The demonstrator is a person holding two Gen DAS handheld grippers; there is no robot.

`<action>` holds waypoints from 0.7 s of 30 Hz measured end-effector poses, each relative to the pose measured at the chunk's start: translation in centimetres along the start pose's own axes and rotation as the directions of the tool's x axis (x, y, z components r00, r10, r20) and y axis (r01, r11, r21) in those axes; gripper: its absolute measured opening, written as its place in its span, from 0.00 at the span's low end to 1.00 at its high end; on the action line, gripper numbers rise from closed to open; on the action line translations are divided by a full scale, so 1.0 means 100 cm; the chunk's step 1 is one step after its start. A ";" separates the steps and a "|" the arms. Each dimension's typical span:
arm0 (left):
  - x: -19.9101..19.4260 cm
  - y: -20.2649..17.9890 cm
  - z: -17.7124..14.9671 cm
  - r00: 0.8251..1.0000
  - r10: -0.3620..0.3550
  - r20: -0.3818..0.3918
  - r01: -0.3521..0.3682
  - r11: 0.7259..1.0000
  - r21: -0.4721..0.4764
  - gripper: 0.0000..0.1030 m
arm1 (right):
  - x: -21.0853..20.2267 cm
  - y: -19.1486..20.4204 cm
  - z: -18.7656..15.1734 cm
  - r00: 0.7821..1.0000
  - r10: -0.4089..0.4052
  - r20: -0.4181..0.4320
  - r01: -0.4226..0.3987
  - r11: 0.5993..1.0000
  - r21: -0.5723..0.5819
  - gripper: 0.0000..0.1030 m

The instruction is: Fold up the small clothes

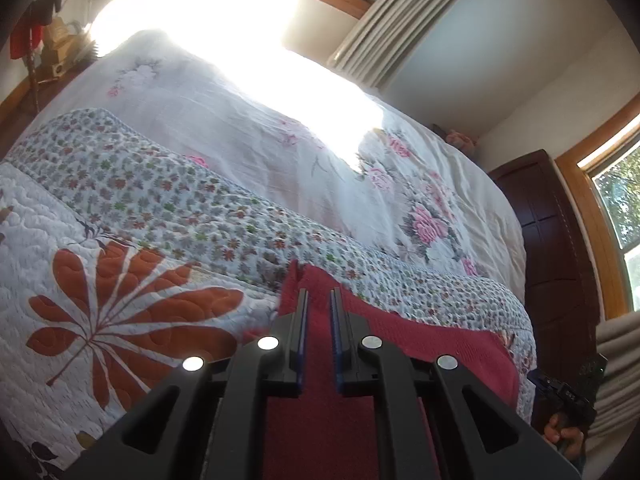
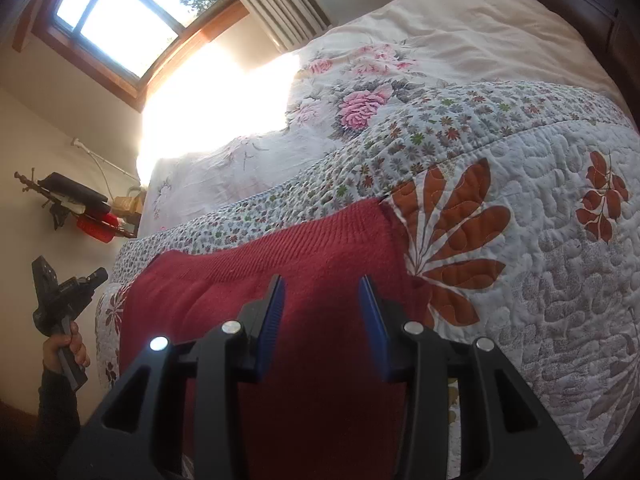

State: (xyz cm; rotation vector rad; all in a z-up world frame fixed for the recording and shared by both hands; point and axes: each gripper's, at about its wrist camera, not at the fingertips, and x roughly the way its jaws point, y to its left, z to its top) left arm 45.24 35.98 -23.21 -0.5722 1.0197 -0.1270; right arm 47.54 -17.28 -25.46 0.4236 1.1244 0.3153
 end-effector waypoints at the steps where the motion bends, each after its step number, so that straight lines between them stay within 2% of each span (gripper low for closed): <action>1: -0.001 -0.014 -0.013 0.997 -0.065 -0.037 0.066 0.997 0.036 0.09 | 0.002 0.006 -0.011 1.000 0.014 -0.010 -0.014 1.000 -0.012 0.36; 2: 0.004 -0.030 -0.028 0.992 -0.094 -0.084 0.101 0.992 0.076 0.10 | 0.009 0.013 -0.020 0.999 0.020 -0.031 -0.021 0.999 -0.033 0.36; 3: 0.012 -0.042 -0.043 0.989 -0.089 -0.120 0.104 0.987 0.123 0.11 | 0.019 0.020 -0.029 0.998 0.015 -0.055 -0.019 0.998 -0.058 0.33; 5: 0.033 -0.047 -0.071 0.988 0.016 -0.154 0.017 0.977 0.214 0.11 | 0.040 0.026 -0.040 0.996 -0.011 -0.085 0.004 0.997 -0.081 0.33; 6: 0.044 -0.039 -0.081 0.983 0.083 -0.162 -0.043 0.971 0.235 0.11 | 0.045 0.029 -0.043 0.997 -0.038 -0.072 0.030 0.994 -0.106 0.31; 7: 0.049 -0.026 -0.087 0.980 0.125 -0.152 -0.087 0.968 0.237 0.06 | 0.046 0.031 -0.044 0.997 -0.061 -0.057 0.053 0.990 -0.130 0.28; 9: 0.050 -0.004 -0.090 0.980 0.157 -0.126 -0.129 0.970 0.206 0.02 | 0.038 0.029 -0.046 0.997 -0.062 -0.047 0.056 0.991 -0.121 0.28; 12: 0.027 0.006 -0.090 0.982 0.162 -0.100 -0.144 0.975 0.167 0.02 | 0.014 0.024 -0.053 0.998 -0.051 -0.031 0.048 0.995 -0.087 0.31; 14: 0.001 -0.006 -0.095 0.989 0.134 -0.057 -0.122 0.976 0.178 0.04 | -0.005 0.025 -0.066 1.000 -0.007 -0.027 0.005 0.998 -0.069 0.31; 16: -0.028 -0.023 -0.106 1.000 0.015 -0.024 -0.011 0.983 0.182 0.05 | -0.014 0.028 -0.084 0.998 0.044 -0.039 -0.046 0.997 -0.059 0.31; 18: -0.041 -0.038 -0.127 0.997 -0.066 -0.032 0.071 0.976 0.206 0.09 | -0.011 0.029 -0.105 0.995 0.068 -0.069 -0.072 0.996 -0.056 0.31; 19: -0.038 -0.044 -0.138 0.997 -0.056 -0.045 0.065 0.970 0.232 0.09 | -0.005 0.028 -0.115 0.994 0.067 -0.087 -0.071 0.996 -0.054 0.31; 21: -0.013 -0.039 -0.159 0.994 0.046 -0.096 -0.019 0.964 0.264 0.09 | 0.009 0.017 -0.129 0.992 0.041 -0.118 -0.045 0.998 -0.032 0.28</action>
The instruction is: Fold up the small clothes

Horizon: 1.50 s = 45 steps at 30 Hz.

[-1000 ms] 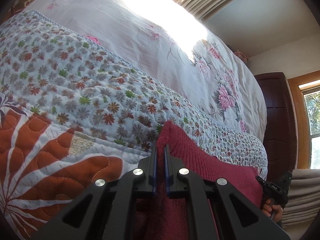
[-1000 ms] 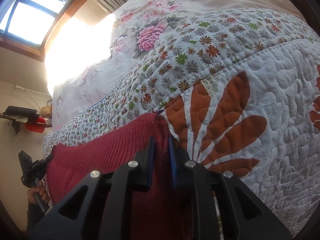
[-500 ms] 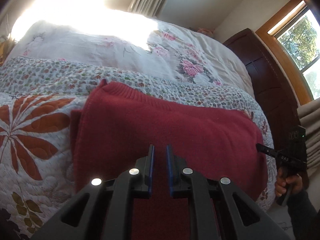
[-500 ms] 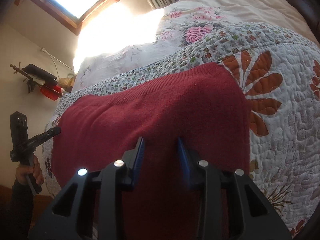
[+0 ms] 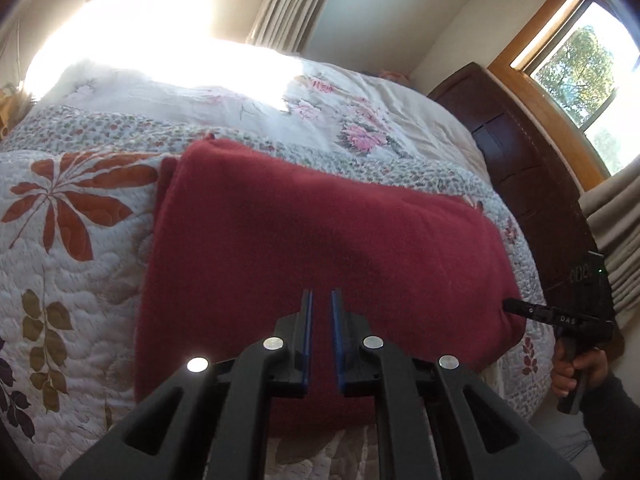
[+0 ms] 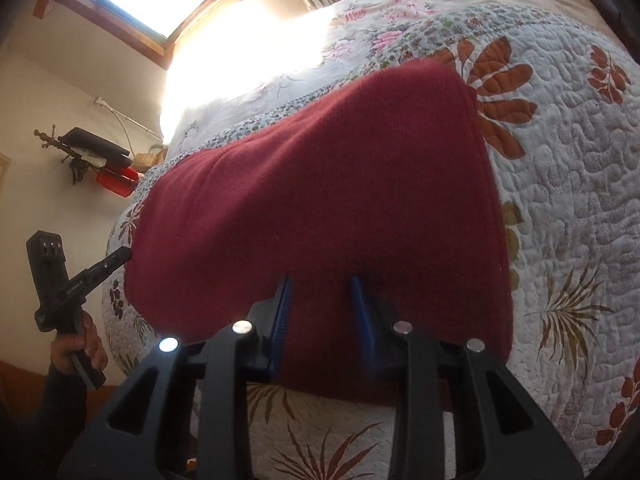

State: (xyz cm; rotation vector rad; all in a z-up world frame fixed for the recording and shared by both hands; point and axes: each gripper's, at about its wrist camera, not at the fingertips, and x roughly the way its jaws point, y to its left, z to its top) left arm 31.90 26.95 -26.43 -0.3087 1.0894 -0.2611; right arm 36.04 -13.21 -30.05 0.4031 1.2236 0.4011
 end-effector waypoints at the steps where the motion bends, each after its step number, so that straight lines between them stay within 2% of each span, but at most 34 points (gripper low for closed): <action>1: 0.017 0.009 -0.011 0.998 0.034 -0.051 -0.035 0.999 -0.018 0.09 | 0.006 -0.006 -0.004 1.000 -0.011 -0.003 0.011 1.000 0.007 0.22; 3: 0.025 0.022 -0.025 0.998 0.038 -0.055 -0.040 0.998 -0.039 0.08 | 0.008 -0.014 -0.007 1.000 -0.026 -0.001 0.026 1.000 0.015 0.13; 5: 0.009 0.016 -0.022 0.999 0.031 -0.032 -0.032 0.999 -0.042 0.08 | -0.007 -0.012 -0.008 1.000 -0.027 0.013 0.027 0.999 0.033 0.14; 7: -0.017 0.000 -0.021 0.999 -0.035 0.029 0.035 0.999 -0.013 0.08 | -0.028 -0.006 -0.014 0.999 -0.014 0.050 0.013 1.000 0.018 0.24; 8: -0.028 -0.010 -0.023 0.995 -0.079 0.054 0.079 0.997 0.012 0.10 | -0.034 -0.005 -0.019 0.998 -0.009 0.055 0.008 1.000 0.013 0.25; 10: -0.035 -0.031 -0.030 0.988 -0.145 0.055 0.142 0.988 0.062 0.13 | -0.032 -0.009 -0.030 1.000 -0.010 0.028 0.010 1.000 0.015 0.25; 12: -0.017 -0.046 -0.040 0.992 -0.127 0.012 0.125 0.987 0.105 0.16 | -0.016 -0.018 -0.040 0.999 -0.045 -0.022 0.045 0.999 0.024 0.24; 14: 0.016 -0.041 -0.053 0.995 -0.073 -0.069 0.079 0.993 0.085 0.16 | -0.001 -0.023 -0.045 0.994 -0.094 -0.047 0.094 0.995 0.012 0.21; 17: 0.024 -0.035 -0.059 0.994 -0.089 -0.063 0.093 0.993 0.067 0.16 | -0.007 -0.015 -0.045 0.991 -0.128 -0.035 0.128 0.992 0.014 0.20; 18: 0.019 -0.035 -0.056 0.993 -0.097 -0.063 0.100 0.993 0.055 0.16 | -0.016 -0.008 -0.046 0.989 -0.150 -0.017 0.150 0.989 -0.006 0.23; 20: 0.001 -0.031 -0.053 0.989 -0.139 -0.051 0.140 0.990 0.017 0.25 | -0.037 0.020 -0.047 0.981 -0.187 0.041 0.190 0.978 -0.090 0.23; 21: -0.010 -0.025 -0.051 0.987 -0.156 -0.035 0.156 0.988 -0.011 0.44 | -0.046 0.039 -0.049 0.976 -0.203 0.073 0.212 0.966 -0.146 0.23; 22: -0.023 -0.017 -0.051 0.985 -0.171 -0.007 0.170 0.984 -0.044 0.57 | -0.052 0.059 -0.051 0.970 -0.219 0.104 0.236 0.949 -0.208 0.24; 23: -0.035 -0.006 -0.052 0.982 -0.186 0.026 0.188 0.979 -0.083 0.61 | -0.054 0.081 -0.052 0.963 -0.235 0.130 0.263 0.924 -0.277 0.26; 24: -0.045 0.007 -0.052 0.979 -0.197 0.050 0.202 0.970 -0.133 0.67 | -0.054 0.104 -0.055 0.955 -0.253 0.153 0.291 0.889 -0.352 0.32; 26: -0.060 0.041 -0.048 0.973 -0.218 0.082 0.232 0.941 -0.247 0.73 | -0.042 0.151 -0.067 0.940 -0.282 0.192 0.341 0.794 -0.503 0.48; 27: -0.063 0.060 -0.044 0.970 -0.228 0.084 0.243 0.920 -0.308 0.76 | -0.032 0.174 -0.075 0.934 -0.289 0.210 0.357 0.736 -0.575 0.61; 29: -0.060 0.100 -0.031 0.962 -0.268 0.056 0.267 0.868 -0.420 0.79 | -0.005 0.217 -0.096 0.915 -0.319 0.246 0.395 0.588 -0.705 0.64; 31: -0.050 0.133 -0.016 0.941 -0.338 0.018 0.297 0.798 -0.524 0.79 | 0.027 0.255 -0.118 0.899 -0.341 0.274 0.409 0.429 -0.806 0.63; 32: -0.045 0.144 -0.008 0.929 -0.371 0.008 0.313 0.773 -0.551 0.80 | 0.042 0.271 -0.131 0.886 -0.352 0.302 0.421 0.341 -0.840 0.63; 33: -0.041 0.153 0.000 0.916 -0.402 0.004 0.334 0.757 -0.562 0.81 | 0.057 0.286 -0.142 0.876 -0.357 0.325 0.429 0.266 -0.863 0.63; 35: -0.034 0.167 0.016 0.907 -0.422 0.002 0.346 0.740 -0.576 0.81 | 0.085 0.307 -0.157 0.854 -0.368 0.368 0.445 0.149 -0.883 0.64; 38: -0.019 0.182 0.034 0.880 -0.476 0.000 0.378 0.700 -0.606 0.82 | 0.125 0.326 -0.172 0.803 -0.396 0.446 0.476 -0.023 -0.879 0.65; 40: -0.009 0.189 0.042 0.861 -0.508 -0.008 0.395 0.679 -0.618 0.82 | 0.145 0.333 -0.172 0.779 -0.412 0.473 0.483 -0.086 -0.871 0.65; 45: 0.010 0.204 0.048 0.833 -0.553 -0.028 0.416 0.657 -0.629 0.82 | 0.186 0.348 -0.161 0.739 -0.440 0.510 0.492 -0.165 -0.855 0.65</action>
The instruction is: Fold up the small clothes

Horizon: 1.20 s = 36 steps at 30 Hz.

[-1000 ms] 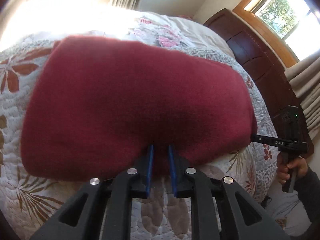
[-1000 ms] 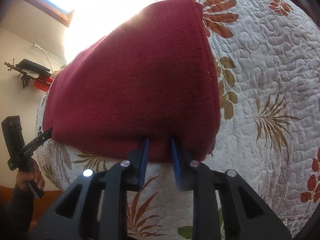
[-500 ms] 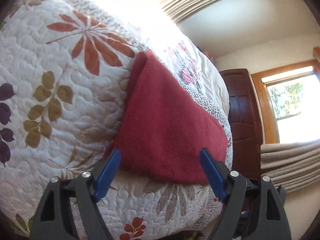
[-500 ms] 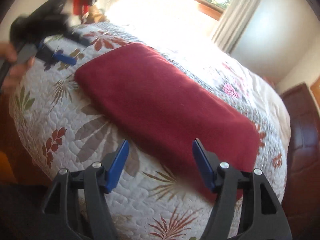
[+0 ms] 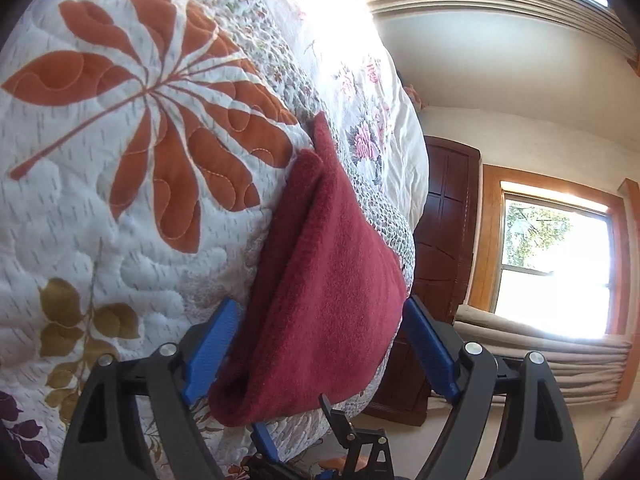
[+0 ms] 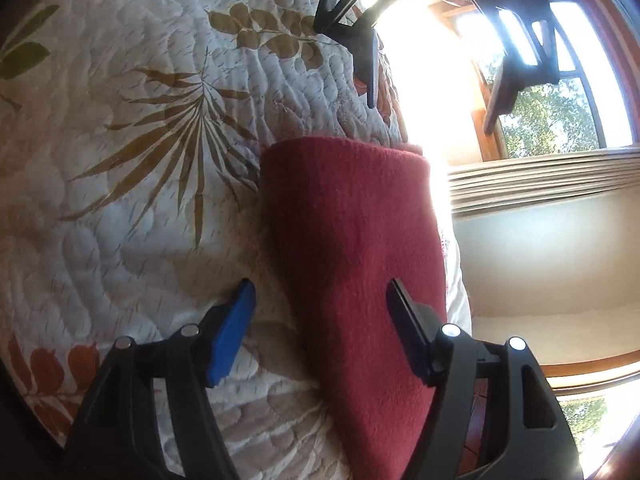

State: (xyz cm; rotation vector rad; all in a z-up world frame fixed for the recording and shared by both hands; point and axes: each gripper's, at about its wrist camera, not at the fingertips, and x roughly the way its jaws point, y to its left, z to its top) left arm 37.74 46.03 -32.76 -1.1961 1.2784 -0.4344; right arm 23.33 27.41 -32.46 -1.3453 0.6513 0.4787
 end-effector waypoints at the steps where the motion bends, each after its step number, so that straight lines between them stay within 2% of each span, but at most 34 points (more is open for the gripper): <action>1: 0.000 0.004 0.000 1.000 -0.007 -0.009 0.007 1.000 -0.002 0.82 | 0.005 0.001 0.006 1.000 -0.010 -0.003 0.010 1.000 -0.011 0.65; 5: 0.003 0.013 0.006 0.999 -0.017 -0.029 0.016 1.000 -0.010 0.82 | 0.026 -0.001 0.029 0.998 -0.051 -0.022 0.051 0.999 -0.016 0.63; 7: 0.000 0.019 0.011 0.999 -0.029 -0.034 0.028 0.999 -0.027 0.83 | 0.032 -0.018 0.032 0.999 -0.003 -0.048 0.006 0.998 0.060 0.19; 9: 0.000 0.022 0.017 0.998 -0.048 -0.041 0.046 0.998 -0.049 0.85 | 0.024 -0.038 0.034 0.999 0.040 -0.035 -0.034 0.987 0.157 0.16; 14: 0.017 0.019 0.031 0.992 -0.064 -0.113 0.056 0.996 -0.073 0.87 | -0.003 -0.087 0.033 0.999 0.030 0.019 -0.035 0.958 0.285 0.15; 18: 0.046 0.001 0.047 0.983 -0.044 -0.177 0.036 0.998 -0.049 0.87 | -0.007 -0.112 0.032 0.999 0.041 0.030 -0.049 0.942 0.331 0.15; 21: 0.073 -0.011 0.058 0.968 -0.004 -0.251 -0.002 1.000 -0.024 0.88 | -0.007 -0.116 0.032 0.998 0.046 0.038 -0.056 0.936 0.348 0.15; 23: 0.086 -0.013 0.063 0.958 0.059 -0.280 -0.067 0.997 -0.022 0.84 | -0.010 -0.119 0.032 0.998 0.049 0.042 -0.061 0.930 0.362 0.15; 24: 0.090 -0.015 0.066 0.956 0.073 -0.284 -0.082 0.996 -0.020 0.59 | -0.011 -0.121 0.030 0.998 0.051 0.045 -0.064 0.926 0.373 0.15; 25: 0.093 -0.016 0.067 0.951 0.071 -0.301 -0.082 0.996 -0.025 0.23 | -0.012 -0.124 0.030 0.997 0.054 0.048 -0.068 0.921 0.383 0.15; 29: 0.091 -0.039 0.067 0.951 0.133 -0.280 -0.125 0.991 0.046 0.18 | -0.019 -0.135 0.016 0.996 0.052 0.067 -0.076 0.897 0.435 0.15; 31: 0.085 -0.056 0.065 0.954 0.141 -0.263 -0.125 0.989 0.077 0.17 | -0.022 -0.144 0.014 0.996 0.048 0.080 -0.080 0.880 0.468 0.15; 36: 0.079 -0.116 0.059 0.956 0.183 -0.229 -0.142 0.972 0.185 0.16 | -0.039 -0.166 -0.001 0.994 0.020 0.111 -0.081 0.811 0.579 0.15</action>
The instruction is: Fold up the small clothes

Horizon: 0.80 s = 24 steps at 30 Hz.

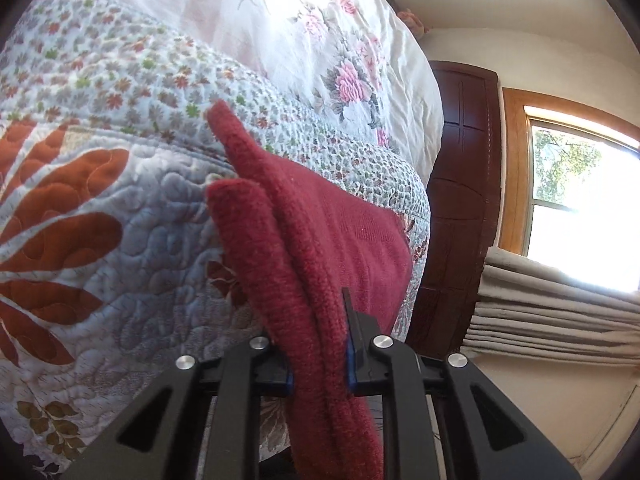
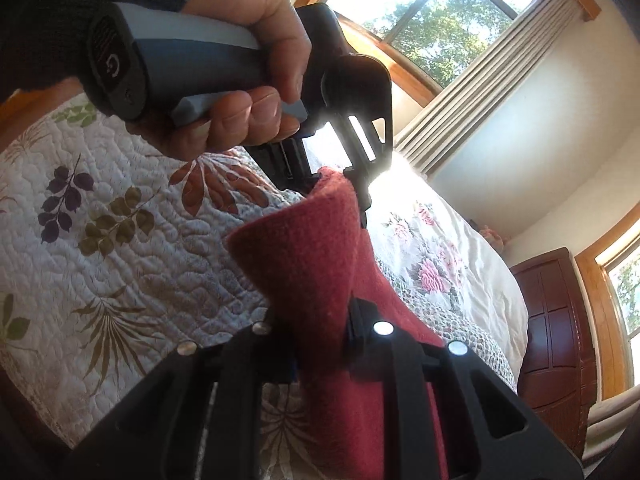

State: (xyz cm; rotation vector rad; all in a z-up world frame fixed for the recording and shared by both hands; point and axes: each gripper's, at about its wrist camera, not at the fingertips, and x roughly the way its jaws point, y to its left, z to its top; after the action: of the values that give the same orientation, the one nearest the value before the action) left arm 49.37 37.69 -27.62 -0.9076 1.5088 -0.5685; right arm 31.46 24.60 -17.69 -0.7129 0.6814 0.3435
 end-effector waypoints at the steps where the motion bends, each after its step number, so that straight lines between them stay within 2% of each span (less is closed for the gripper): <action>1: -0.002 -0.013 0.000 1.000 0.014 0.004 -0.014 1.000 0.021 0.16 | -0.004 -0.007 0.001 1.000 0.001 0.007 -0.001 0.999 0.034 0.15; 6: -0.001 -0.083 0.000 0.996 0.084 0.012 -0.085 0.989 0.123 0.16 | -0.017 -0.053 0.001 0.999 -0.031 0.045 0.022 0.982 0.190 0.15; 11: 0.017 -0.138 -0.002 0.985 0.174 0.010 -0.172 0.965 0.197 0.16 | -0.027 -0.096 -0.017 0.998 -0.027 0.054 0.005 0.931 0.366 0.15; 18: 0.056 -0.202 -0.009 0.953 0.303 0.012 -0.295 0.918 0.265 0.16 | -0.036 -0.148 -0.050 0.997 -0.002 0.075 -0.039 0.838 0.545 0.15; 24: 0.104 -0.236 -0.016 0.920 0.391 0.002 -0.374 0.878 0.299 0.16 | -0.033 -0.182 -0.087 0.996 0.015 0.086 -0.068 0.752 0.655 0.15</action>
State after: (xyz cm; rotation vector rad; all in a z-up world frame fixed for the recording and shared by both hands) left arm 53.22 15.60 -14.85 -0.3483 1.5533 -0.5113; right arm 34.30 5.31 -11.51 -0.0013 0.6881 0.1457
